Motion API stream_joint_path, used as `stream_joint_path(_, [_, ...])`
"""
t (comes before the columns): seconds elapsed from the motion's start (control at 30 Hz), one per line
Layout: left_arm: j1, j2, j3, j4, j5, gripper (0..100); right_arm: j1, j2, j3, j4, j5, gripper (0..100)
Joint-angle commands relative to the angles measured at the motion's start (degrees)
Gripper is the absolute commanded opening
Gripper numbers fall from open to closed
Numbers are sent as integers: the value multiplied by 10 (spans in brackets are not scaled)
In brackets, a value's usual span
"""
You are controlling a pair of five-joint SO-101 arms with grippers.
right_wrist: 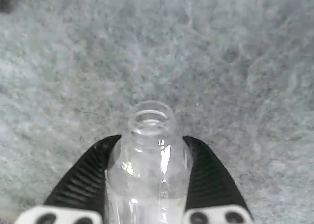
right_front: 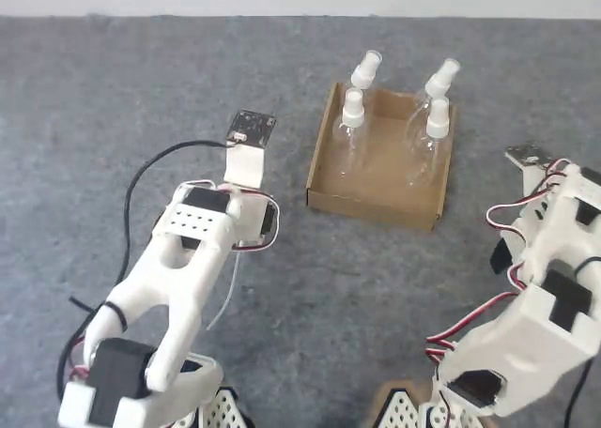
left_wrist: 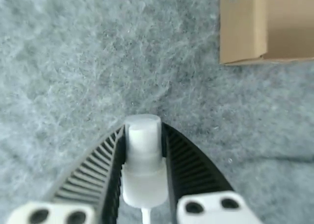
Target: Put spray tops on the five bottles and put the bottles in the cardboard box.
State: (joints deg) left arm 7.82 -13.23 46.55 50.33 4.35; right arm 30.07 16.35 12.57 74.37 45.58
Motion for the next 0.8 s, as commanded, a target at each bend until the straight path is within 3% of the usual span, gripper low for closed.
stream_joint_path(0.0, [1, -34, 1, -27, 7, 14, 7, -61, -26, 12, 4, 5])
stream_joint_path(0.4, [1, -34, 1, -27, 7, 15, 5, -232, 77, 12, 6, 5])
stream_joint_path(0.77, [1, -34, 1, -27, 7, 15, 5, -251, 98, 11, 6, 5])
